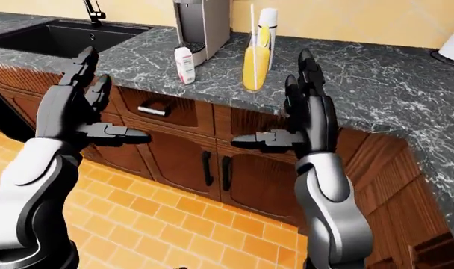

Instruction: Move the drinks to the dining counter.

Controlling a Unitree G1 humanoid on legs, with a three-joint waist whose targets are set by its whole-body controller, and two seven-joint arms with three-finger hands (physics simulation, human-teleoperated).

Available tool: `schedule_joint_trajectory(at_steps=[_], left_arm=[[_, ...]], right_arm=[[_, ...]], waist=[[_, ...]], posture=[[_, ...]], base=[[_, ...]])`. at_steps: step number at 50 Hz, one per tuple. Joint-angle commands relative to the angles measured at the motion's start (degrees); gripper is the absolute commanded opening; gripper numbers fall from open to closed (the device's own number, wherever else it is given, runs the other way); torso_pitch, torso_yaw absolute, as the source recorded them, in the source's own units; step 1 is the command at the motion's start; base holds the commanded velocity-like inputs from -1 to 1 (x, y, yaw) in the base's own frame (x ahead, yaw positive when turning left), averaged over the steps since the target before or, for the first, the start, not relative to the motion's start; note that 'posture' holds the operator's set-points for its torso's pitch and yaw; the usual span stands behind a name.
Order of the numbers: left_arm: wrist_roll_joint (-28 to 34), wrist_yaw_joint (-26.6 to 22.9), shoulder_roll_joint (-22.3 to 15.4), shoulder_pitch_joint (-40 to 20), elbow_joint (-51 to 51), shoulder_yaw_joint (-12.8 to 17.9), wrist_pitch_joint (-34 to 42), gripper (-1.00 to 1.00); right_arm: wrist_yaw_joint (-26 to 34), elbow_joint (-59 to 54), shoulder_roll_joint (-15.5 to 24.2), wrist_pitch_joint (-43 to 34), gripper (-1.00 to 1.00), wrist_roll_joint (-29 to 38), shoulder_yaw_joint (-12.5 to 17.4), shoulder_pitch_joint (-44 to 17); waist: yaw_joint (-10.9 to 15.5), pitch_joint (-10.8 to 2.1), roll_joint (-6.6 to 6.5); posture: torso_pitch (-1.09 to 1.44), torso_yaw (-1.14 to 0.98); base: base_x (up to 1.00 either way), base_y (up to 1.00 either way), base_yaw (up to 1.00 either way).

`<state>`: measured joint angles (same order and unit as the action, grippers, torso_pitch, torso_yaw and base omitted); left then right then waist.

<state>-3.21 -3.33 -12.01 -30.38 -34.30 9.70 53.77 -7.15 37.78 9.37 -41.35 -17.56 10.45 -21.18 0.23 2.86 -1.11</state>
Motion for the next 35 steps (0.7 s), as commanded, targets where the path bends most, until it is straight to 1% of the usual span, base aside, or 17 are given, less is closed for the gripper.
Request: schedule_joint_trajectory(at_steps=[1, 3, 4, 6, 10, 14, 16, 18, 19, 20, 22, 26, 28, 29, 31, 33, 35], left_arm=[[-0.7, -0.1, -0.6, -1.8, -1.8, 0.1, -1.1, 1.00], [-1.0, 0.0, -0.8, -1.7, -2.1, 0.2, -1.0, 1.00], [-1.0, 0.1, -0.9, -1.6, -2.0, 0.3, -1.3, 1.00], [-1.0, 0.4, -1.1, -1.5, -2.0, 0.5, -1.5, 1.00], [-1.1, 0.8, -1.4, -1.5, -2.0, 0.8, -1.4, 1.00], [-1.1, 1.1, -1.5, -1.5, -1.7, 0.6, -1.9, 1.00], [-0.9, 1.1, -1.4, -1.5, -1.4, 0.3, -2.1, 1.00], [-0.7, 1.2, -1.3, -1.7, -1.1, 0.0, -2.3, 1.00], [-0.6, 1.2, -1.2, -1.8, -1.0, -0.2, -2.4, 1.00], [-0.5, 1.1, -1.2, -1.8, -1.1, -0.2, -2.1, 1.00], [-0.4, 1.0, -1.1, -1.8, -1.0, -0.3, -2.2, 1.00], [-0.1, 0.9, -1.0, -2.1, -0.8, -0.6, -2.3, 1.00], [0.0, 0.8, -0.9, -2.2, -0.6, -0.6, -2.4, 1.00], [0.1, 0.8, -0.9, -2.4, -0.5, -0.6, -2.3, 1.00], [0.2, 0.8, -0.9, -2.5, -0.5, -0.7, -2.3, 1.00], [0.3, 0.7, -0.8, -2.5, -0.4, -0.8, -2.4, 1.00], [0.5, 0.6, -0.7, -2.5, -0.3, -0.8, -2.6, 1.00]], right_arm=[[-0.5, 1.8, 0.2, 1.2, 1.00, 0.0, 0.4, -1.2], [-0.7, 2.4, 0.3, 1.0, 1.00, -0.1, 0.5, -1.2], [-1.0, 2.8, 0.4, 0.8, 1.00, 0.0, 0.5, -1.4], [-0.9, 2.9, 0.9, 1.3, 1.00, 1.4, -0.2, -1.4], [0.0, 2.6, 0.6, 1.5, 1.00, 2.9, -0.6, -1.4], [0.1, 3.1, 0.3, 1.1, 1.00, 3.2, -0.1, -1.8], [0.0, 3.0, 0.2, 1.3, 1.00, 3.0, 0.2, -1.8], [-0.2, 3.3, 0.2, 1.1, 1.00, 2.5, 0.6, -2.0], [-0.3, 3.1, 0.2, 1.4, 1.00, 2.3, 0.7, -1.9], [-0.5, 3.2, 0.3, 1.2, 1.00, 2.1, 0.8, -2.0], [-0.8, 3.1, 0.5, 1.4, 1.00, 1.7, 1.1, -2.0], [-1.0, 2.8, 0.8, 1.9, 1.00, 1.9, 0.9, -1.9], [-1.1, 2.7, 0.8, 2.0, 1.00, 1.8, 0.9, -1.9], [-1.1, 2.6, 0.8, 2.2, 1.00, 1.8, 1.0, -1.9], [-1.2, 2.5, 0.8, 2.3, 1.00, 1.7, 1.1, -2.0], [-1.2, 2.3, 0.9, 2.8, 1.00, 1.5, 1.2, -1.8], [-1.6, 2.5, 1.2, 2.7, 1.00, 1.2, 2.0, -1.9]], waist=[[0.1, -1.11, -0.53], [0.1, -1.78, -4.58], [0.5, -2.16, -3.64], [1.4, -1.01, -3.08], [0.1, -2.88, -1.89], [0.4, 0.44, 1.75], [0.7, 0.46, 3.81], [0.7, -1.12, 7.42], [0.0, -0.05, 5.71], [0.7, -0.53, 5.82], [-0.2, -2.01, 3.67], [-1.0, -1.48, 0.23], [-1.1, -2.45, -1.86], [-0.6, -1.64, -1.38], [0.0, 0.09, -2.25], [0.7, -0.78, -1.36], [1.4, -0.44, 0.17]], posture=[[0.00, 0.00], [0.00, 0.00], [0.00, 0.00], [0.00, 0.00], [0.00, 0.00], [0.00, 0.00], [0.00, 0.00], [0.00, 0.00], [0.00, 0.00], [0.00, 0.00], [0.00, 0.00], [0.00, 0.00], [0.00, 0.00], [0.00, 0.00], [0.00, 0.00], [0.00, 0.00], [0.00, 0.00]], base=[[0.00, 0.00, -1.00], [0.00, 0.00, -1.00], [0.00, 0.00, -0.62], [0.00, 0.00, -0.09], [0.04, 0.00, 0.00], [0.46, 0.17, 0.00], [0.48, 0.27, 0.00], [0.48, 0.27, 0.00], [0.49, 0.22, 0.00], [0.48, 0.08, 0.00], [0.48, 0.00, 0.00], [0.48, 0.00, 0.00], [0.52, 0.10, 0.00], [0.56, 0.12, 0.00], [0.58, 0.12, 0.00], [0.59, 0.12, 0.00], [0.54, 0.06, 0.00]])
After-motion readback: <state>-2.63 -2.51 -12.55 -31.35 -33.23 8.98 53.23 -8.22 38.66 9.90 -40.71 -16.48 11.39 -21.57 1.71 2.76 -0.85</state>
